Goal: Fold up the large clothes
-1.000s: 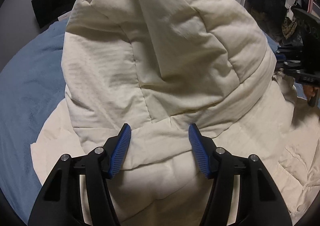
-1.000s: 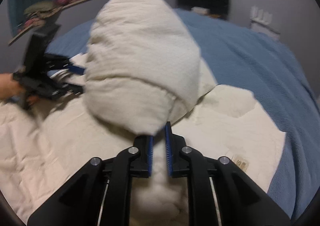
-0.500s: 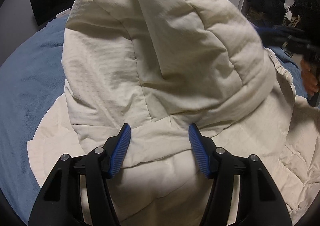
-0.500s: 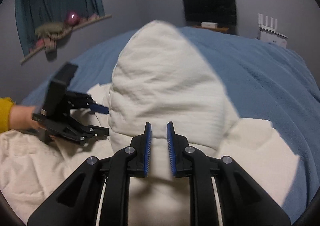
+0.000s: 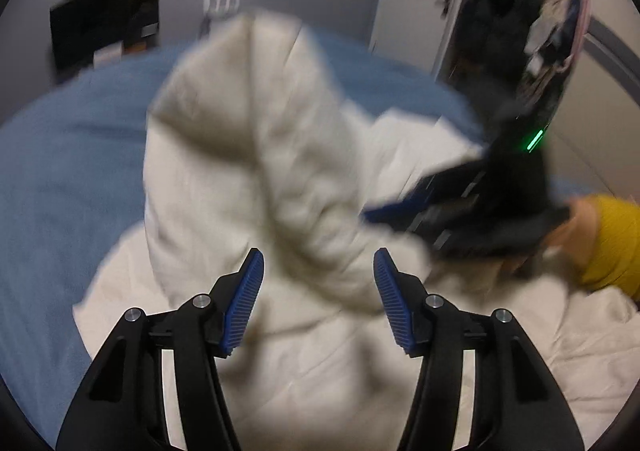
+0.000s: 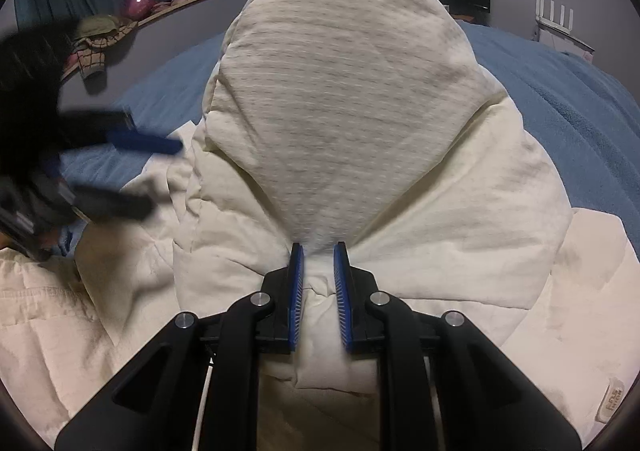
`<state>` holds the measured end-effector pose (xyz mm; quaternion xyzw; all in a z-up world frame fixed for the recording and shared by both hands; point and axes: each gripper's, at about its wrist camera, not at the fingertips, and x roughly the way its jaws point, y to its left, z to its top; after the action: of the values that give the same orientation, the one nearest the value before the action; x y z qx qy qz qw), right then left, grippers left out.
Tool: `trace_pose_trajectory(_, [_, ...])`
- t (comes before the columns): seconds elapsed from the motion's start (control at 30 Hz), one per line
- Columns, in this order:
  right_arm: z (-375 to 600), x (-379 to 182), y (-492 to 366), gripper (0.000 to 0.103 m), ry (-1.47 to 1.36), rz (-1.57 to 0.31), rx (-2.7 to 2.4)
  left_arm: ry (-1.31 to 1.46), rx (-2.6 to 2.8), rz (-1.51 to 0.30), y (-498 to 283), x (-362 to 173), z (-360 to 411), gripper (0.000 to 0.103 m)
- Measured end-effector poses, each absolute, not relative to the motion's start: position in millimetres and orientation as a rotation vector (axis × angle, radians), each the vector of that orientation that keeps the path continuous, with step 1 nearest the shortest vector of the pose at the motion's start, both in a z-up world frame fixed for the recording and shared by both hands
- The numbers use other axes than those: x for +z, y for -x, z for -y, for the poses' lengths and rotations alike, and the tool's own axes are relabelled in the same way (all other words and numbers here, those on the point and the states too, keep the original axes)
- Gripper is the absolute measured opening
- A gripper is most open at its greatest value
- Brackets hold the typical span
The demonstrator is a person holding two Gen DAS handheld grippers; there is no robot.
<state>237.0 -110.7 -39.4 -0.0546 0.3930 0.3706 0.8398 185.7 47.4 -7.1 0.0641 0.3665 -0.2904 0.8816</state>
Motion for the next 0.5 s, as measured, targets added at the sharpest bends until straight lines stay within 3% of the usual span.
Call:
trace_pose_trajectory(0.13, [116.2,-38.8,-229.2,0.014,0.075,-0.820,0.804,-0.228,-0.622,-0.676,-186.5,8.9,-16.5,0.029])
trace_pose_trajectory(0.23, [127.1,-38.4,-225.4,0.014,0.062,-0.813,0.820,-0.349,-0.523,-0.638,-204.3,6.8,5.3,0.029])
trace_pose_trajectory(0.37, [130.4,-41.9,-219.6,0.014,0.072,-0.824,0.835,-0.299,-0.445,-0.617,-239.6,9.2,5.4,0.031])
trace_pose_trajectory(0.5, [122.0,-49.8,-213.7,0.014,0.148,-0.833,0.814,-0.285,-0.338,-0.703,-271.1,-18.1,-4.9,0.031])
